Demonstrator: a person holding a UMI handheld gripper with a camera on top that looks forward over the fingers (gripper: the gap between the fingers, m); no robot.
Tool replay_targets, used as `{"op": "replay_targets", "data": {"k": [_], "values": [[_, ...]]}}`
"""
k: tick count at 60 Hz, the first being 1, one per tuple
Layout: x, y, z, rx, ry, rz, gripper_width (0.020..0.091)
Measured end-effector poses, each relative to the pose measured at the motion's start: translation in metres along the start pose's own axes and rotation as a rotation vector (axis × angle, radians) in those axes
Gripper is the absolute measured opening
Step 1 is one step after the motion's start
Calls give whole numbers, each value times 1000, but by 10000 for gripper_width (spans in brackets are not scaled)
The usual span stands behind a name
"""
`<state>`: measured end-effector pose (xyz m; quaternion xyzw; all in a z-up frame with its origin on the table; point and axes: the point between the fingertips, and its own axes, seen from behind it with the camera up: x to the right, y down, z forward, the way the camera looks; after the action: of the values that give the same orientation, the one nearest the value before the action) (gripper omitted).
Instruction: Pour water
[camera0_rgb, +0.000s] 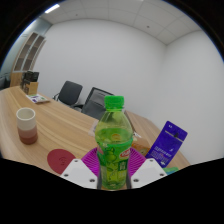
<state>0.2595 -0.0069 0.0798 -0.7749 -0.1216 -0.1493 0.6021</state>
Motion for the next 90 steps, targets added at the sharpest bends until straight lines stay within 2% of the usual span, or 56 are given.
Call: {"op": "replay_targets", "data": {"k": [9, 19, 34, 50, 65, 83, 90], "values": [[-38, -23, -5, -42, -66, -389, 330], [-74, -60, -4, -19, -96, -839, 328], [-106, -92, 0, -12, -88, -1275, 339], [-112, -111, 7, -15, -3, -1690, 341], [-118, -114, 0, -13, -39, -1587, 340], [-118, -136, -33, 22, -212, -577, 344], [-119, -123, -27, -5, -278, -180, 356]]}}
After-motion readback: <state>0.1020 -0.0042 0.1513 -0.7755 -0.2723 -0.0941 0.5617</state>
